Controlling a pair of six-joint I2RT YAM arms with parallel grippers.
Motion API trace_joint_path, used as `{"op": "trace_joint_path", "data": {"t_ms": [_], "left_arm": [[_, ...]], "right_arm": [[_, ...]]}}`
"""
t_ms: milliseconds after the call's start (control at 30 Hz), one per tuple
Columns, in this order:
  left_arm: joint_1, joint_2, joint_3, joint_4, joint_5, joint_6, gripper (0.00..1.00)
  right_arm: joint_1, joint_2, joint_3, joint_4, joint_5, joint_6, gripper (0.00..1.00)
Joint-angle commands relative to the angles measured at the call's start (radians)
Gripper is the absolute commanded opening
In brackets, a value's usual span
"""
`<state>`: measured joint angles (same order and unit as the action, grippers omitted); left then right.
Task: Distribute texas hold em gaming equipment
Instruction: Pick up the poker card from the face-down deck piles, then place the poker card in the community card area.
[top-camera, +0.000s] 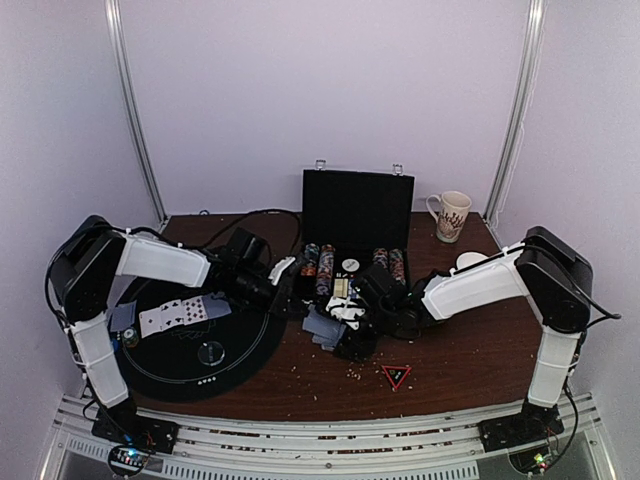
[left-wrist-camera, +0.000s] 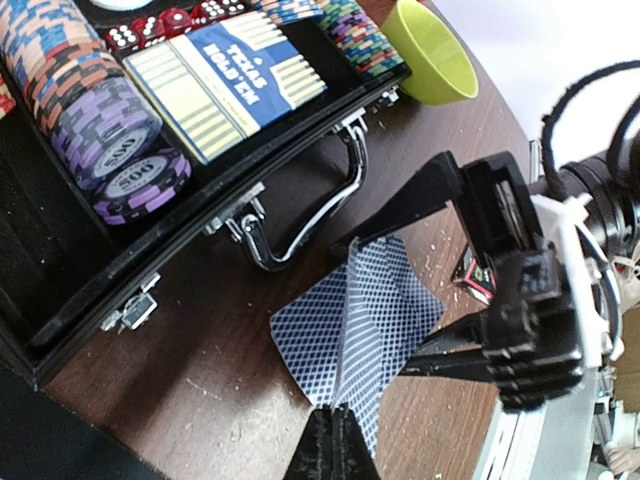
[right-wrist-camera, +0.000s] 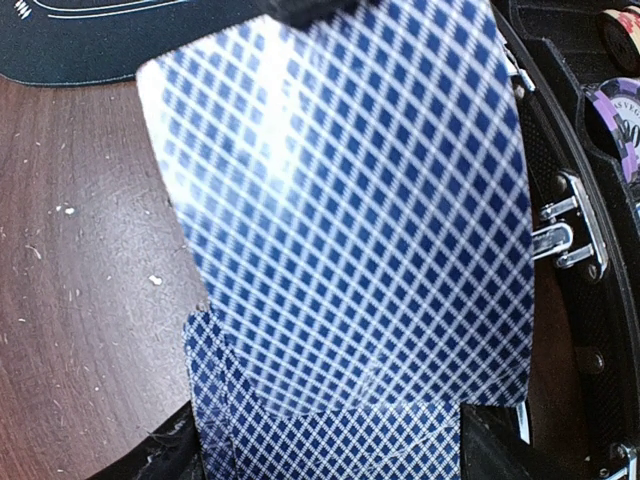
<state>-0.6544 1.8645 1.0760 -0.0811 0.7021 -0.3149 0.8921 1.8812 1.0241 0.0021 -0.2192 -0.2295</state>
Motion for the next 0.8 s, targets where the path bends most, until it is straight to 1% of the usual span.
{"op": "trace_joint_path", "data": {"t_ms": [0,200,333,433,600,667,767], "left_arm": [[0.025,-0.048,0.030,-0.065,0.002,0.079,0.00],[0.074,-0.117,0.052,-0.199,-0.058,0.166,0.00],[0.087,-0.153,0.057,-0.259,-0.054,0.209,0.00],[0.096,-0.170,0.102,-0.369,-0.096,0.275,0.00],[0.147,-0.218,0.217,-0.602,-0.237,0.375,0.00],[0.157,-0.241,0.262,-0.676,-0.332,0.427,0.00],[0.158,-0.245,0.319,-0.781,-0.518,0.492,0.00]], "right_arm": [[0.001,0.045,-0.019,-0.113,0.067,-0.024,0.80],[0.002,0.044,-0.022,-0.109,0.064,-0.022,0.80],[0.001,0.045,-0.021,-0.108,0.063,-0.022,0.80],[0.001,0.045,-0.022,-0.108,0.062,-0.021,0.80],[0.001,0.042,-0.023,-0.109,0.060,-0.022,0.80],[0.001,0.042,-0.023,-0.109,0.060,-0.022,0.80],[0.001,0.042,-0.025,-0.104,0.060,-0.022,0.80]]}}
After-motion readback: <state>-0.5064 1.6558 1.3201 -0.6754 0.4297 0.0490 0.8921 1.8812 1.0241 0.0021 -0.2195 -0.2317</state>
